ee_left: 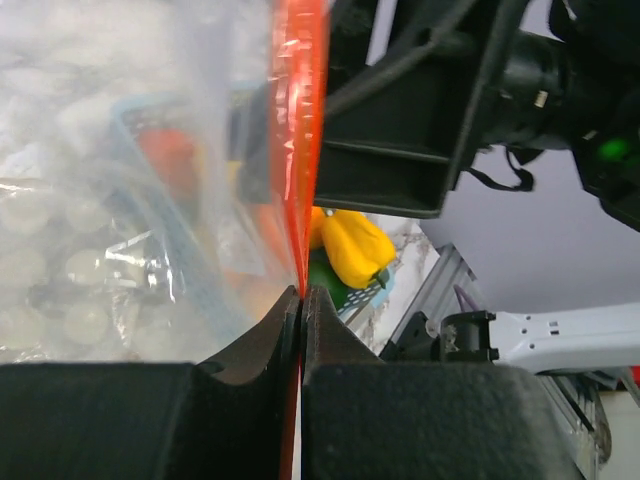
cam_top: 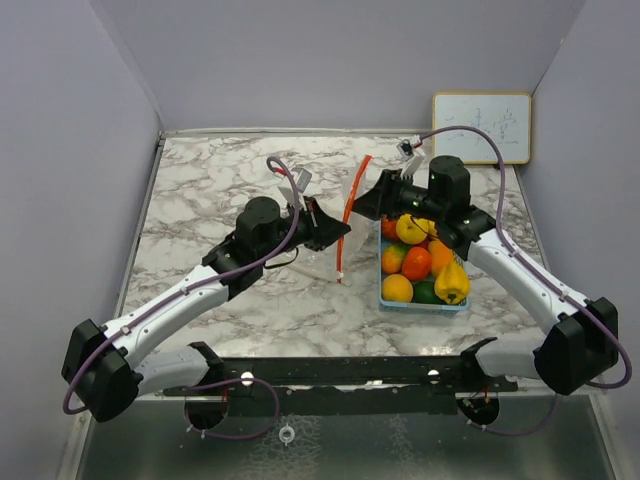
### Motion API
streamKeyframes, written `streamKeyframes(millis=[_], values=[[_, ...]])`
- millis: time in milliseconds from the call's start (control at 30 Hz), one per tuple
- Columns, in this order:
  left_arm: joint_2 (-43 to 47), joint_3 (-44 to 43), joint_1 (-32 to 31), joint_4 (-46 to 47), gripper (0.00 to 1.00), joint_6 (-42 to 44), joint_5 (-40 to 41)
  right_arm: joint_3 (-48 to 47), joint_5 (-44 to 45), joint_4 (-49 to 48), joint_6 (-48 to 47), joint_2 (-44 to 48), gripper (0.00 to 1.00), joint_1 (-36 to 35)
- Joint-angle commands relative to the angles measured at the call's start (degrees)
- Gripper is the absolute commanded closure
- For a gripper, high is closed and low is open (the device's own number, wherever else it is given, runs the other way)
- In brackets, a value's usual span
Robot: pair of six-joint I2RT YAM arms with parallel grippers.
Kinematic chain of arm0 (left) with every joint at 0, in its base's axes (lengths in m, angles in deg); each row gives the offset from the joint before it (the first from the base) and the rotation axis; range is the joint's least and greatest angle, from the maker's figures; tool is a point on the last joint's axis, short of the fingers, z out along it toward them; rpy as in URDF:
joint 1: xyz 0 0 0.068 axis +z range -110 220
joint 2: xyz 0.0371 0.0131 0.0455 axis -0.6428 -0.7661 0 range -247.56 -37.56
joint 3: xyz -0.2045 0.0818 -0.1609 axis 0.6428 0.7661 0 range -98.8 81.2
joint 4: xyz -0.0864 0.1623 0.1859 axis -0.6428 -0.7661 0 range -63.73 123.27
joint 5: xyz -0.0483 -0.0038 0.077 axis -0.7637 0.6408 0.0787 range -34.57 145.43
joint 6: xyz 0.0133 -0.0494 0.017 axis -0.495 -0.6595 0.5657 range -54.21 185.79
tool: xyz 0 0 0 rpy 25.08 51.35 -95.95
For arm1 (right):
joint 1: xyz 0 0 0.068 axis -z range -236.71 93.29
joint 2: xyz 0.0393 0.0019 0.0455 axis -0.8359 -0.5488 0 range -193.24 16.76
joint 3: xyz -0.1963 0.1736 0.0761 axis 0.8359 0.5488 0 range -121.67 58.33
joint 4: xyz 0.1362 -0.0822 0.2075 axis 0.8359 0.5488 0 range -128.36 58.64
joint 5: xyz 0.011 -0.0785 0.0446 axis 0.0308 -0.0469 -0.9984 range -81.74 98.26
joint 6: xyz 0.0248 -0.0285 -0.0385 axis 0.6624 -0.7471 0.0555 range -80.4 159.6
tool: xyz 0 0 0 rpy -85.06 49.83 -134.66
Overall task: Place the food in the zip-top bag and seal the zipper
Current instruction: Open the zipper of the food storage bag.
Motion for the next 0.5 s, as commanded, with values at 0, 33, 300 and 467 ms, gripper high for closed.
streamKeyframes(millis=[0,33,300,467], values=[[-1.95,-1.17,0.81,5.1,1.0,-0.14,-9.58,-1.1,-5.35,-11.52,1.74,-3.57,0.49,-0.32],[-2.43,-1.32,0.91,5.37,1.0,-0.04,-10.57,-0.84,-7.33,-13.8,2.73,-4.17,0.49,-0.36],[-3.46,-0.62,2.89,5.96,1.0,-0.51,-13.24,4.64,-21.29,-32.2,12.99,-2.69,0.48,-0.37],[-3.89,0.32,3.88,5.91,1.0,-1.6,-12.94,5.91,-25.59,-30.18,12.96,-0.81,0.6,-0.37]])
